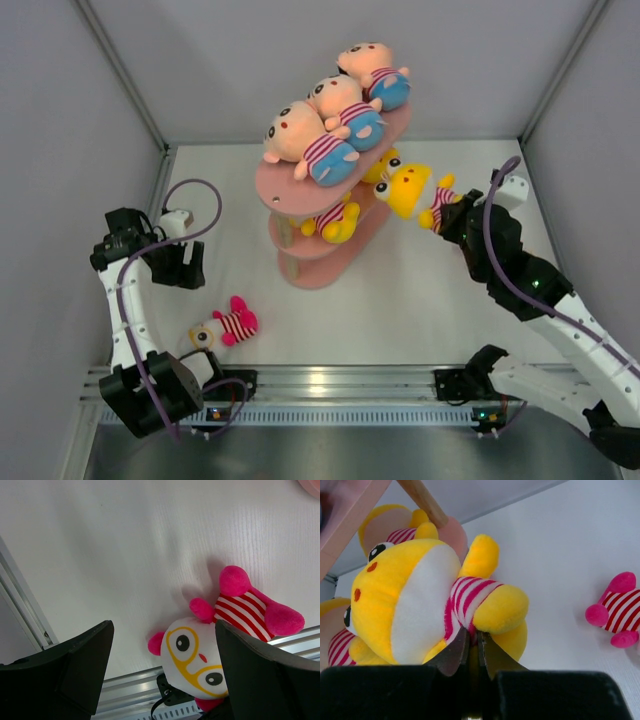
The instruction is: Place and organize the stuffed toys onto the shelf
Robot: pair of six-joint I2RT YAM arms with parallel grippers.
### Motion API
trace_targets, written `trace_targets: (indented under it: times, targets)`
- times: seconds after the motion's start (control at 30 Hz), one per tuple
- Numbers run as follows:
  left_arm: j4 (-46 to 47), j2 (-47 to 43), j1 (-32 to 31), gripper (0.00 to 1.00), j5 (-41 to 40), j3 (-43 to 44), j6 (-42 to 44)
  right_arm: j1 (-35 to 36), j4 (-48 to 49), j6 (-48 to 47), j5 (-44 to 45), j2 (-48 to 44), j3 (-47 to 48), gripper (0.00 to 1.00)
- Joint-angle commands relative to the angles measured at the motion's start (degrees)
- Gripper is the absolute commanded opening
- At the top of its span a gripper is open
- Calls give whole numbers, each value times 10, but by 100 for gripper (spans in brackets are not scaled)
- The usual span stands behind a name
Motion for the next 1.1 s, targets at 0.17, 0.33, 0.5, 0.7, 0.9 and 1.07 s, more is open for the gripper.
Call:
trace_targets:
  times: [0.17,0.33,0.5,0.7,0.9,1.07]
  targets:
    - [8,-10,1,88,16,-2,11,53,11,2,-23,28,60,0]
    - [9,-9,1,88,21,-4,11,53,33,0,-74,39,71,0]
    - [8,-17,1,88,20,-7,11,53,43,-4,-109,96,98,0]
    - [8,-22,1,88,13,-12,17,53,76,-2,-124,127,114,0]
    - [8,-24,1,88,16,-15,17,54,92,7,-144,150,131,0]
    - [9,-23,0,88,16,-17,16,53,94,28,-168,156,107,0]
